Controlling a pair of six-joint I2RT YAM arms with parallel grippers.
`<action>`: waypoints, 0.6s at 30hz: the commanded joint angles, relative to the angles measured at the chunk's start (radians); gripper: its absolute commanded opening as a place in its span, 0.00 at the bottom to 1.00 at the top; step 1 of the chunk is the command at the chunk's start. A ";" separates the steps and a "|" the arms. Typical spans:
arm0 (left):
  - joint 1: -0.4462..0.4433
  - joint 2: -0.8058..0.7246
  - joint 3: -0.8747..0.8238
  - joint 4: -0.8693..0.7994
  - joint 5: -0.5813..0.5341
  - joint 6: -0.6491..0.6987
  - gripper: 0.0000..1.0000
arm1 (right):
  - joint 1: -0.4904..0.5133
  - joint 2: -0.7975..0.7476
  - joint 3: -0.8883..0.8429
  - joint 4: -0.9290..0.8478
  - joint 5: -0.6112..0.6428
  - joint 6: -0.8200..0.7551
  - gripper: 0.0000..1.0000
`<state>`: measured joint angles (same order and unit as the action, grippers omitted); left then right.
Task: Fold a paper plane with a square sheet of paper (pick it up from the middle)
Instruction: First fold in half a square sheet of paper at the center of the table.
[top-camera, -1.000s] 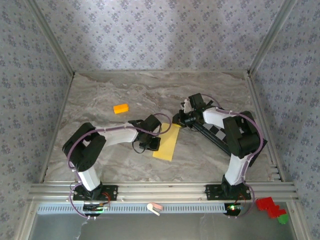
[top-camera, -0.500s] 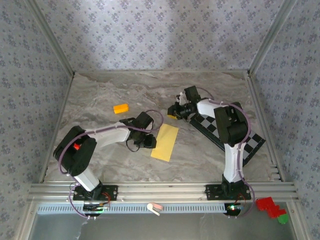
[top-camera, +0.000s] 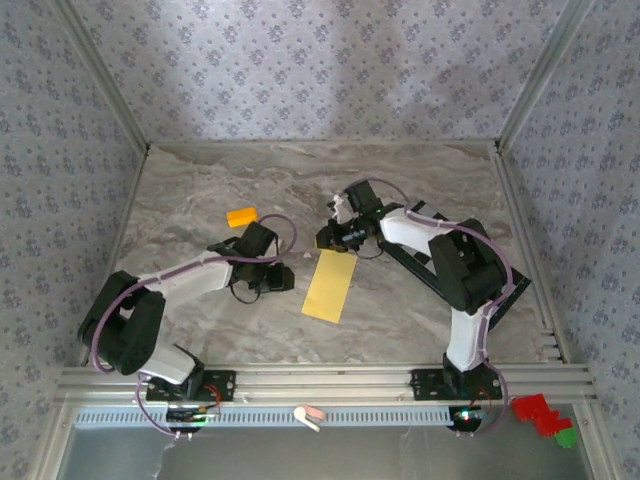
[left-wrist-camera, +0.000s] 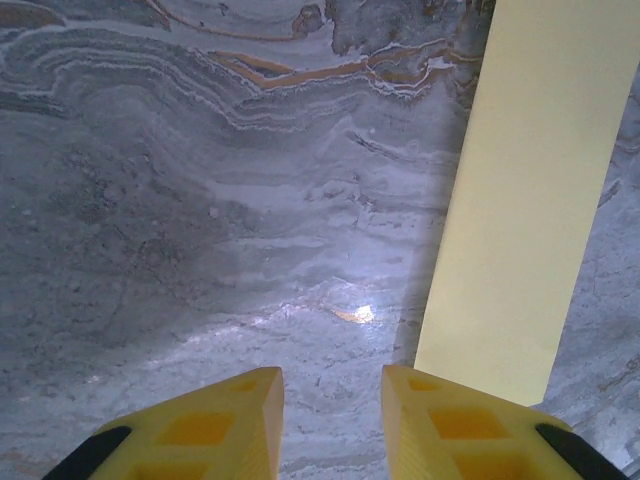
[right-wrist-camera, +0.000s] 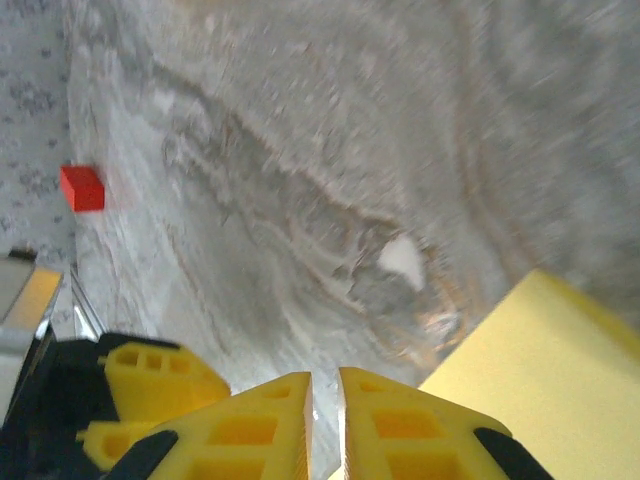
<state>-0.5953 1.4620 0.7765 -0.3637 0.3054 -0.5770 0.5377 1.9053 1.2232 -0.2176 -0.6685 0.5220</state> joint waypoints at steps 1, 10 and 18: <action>0.002 -0.020 0.002 0.014 0.041 -0.004 0.31 | 0.017 0.000 -0.055 -0.001 0.023 -0.010 0.15; 0.003 -0.026 -0.014 0.020 0.047 -0.008 0.31 | 0.039 0.080 -0.039 0.018 0.014 -0.002 0.13; -0.003 -0.013 -0.020 0.053 0.081 -0.016 0.31 | 0.034 0.136 -0.039 0.023 0.011 -0.011 0.12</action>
<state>-0.5957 1.4612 0.7620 -0.3370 0.3496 -0.5816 0.5694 2.0163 1.1797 -0.1917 -0.6655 0.5224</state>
